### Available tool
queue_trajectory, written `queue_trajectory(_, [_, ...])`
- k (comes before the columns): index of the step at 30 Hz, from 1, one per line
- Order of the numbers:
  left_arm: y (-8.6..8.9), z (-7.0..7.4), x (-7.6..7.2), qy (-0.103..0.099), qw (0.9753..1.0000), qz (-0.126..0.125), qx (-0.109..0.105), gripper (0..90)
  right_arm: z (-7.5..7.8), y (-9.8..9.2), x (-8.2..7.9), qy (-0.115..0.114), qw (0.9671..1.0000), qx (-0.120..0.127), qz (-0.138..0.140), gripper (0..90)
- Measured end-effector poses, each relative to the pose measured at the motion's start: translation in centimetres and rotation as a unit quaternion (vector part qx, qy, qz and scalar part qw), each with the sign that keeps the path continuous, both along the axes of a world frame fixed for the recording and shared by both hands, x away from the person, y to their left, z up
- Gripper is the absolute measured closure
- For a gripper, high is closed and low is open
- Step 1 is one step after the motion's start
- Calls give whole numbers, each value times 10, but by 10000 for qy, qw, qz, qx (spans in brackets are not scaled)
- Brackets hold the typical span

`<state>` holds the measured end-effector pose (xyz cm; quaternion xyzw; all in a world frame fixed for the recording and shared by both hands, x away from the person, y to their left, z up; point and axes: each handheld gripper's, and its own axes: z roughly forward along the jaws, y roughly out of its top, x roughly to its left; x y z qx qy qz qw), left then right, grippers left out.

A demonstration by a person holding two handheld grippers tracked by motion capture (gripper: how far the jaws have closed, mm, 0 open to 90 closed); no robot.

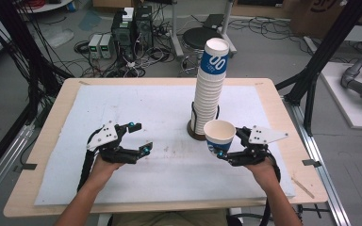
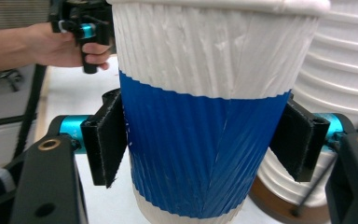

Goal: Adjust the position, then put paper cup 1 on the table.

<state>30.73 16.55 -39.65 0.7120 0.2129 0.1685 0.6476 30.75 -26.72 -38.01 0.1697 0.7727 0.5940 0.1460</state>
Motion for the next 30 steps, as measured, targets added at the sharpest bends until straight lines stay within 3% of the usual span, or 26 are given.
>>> queue_trajectory(6, [5, -11, -4, 44, 9999, 144, -10, 179, -2, -19, -4, -62, 9996, 65, -279, 275])
queue_trajectory(10, [4, -11, -3, 123, 9996, 235, -111, 147, 1, -32, -10, -111, 9988, 192, -436, 275])
queue_trajectory(14, [6, -11, -3, 66, 9996, 265, -97, 147, 5, -41, -13, -181, 9975, 352, -578, 275])
queue_trajectory(30, [7, -9, -1, 77, 9996, 255, -123, 147, 3, -51, -14, -158, 9958, 267, -863, 275])
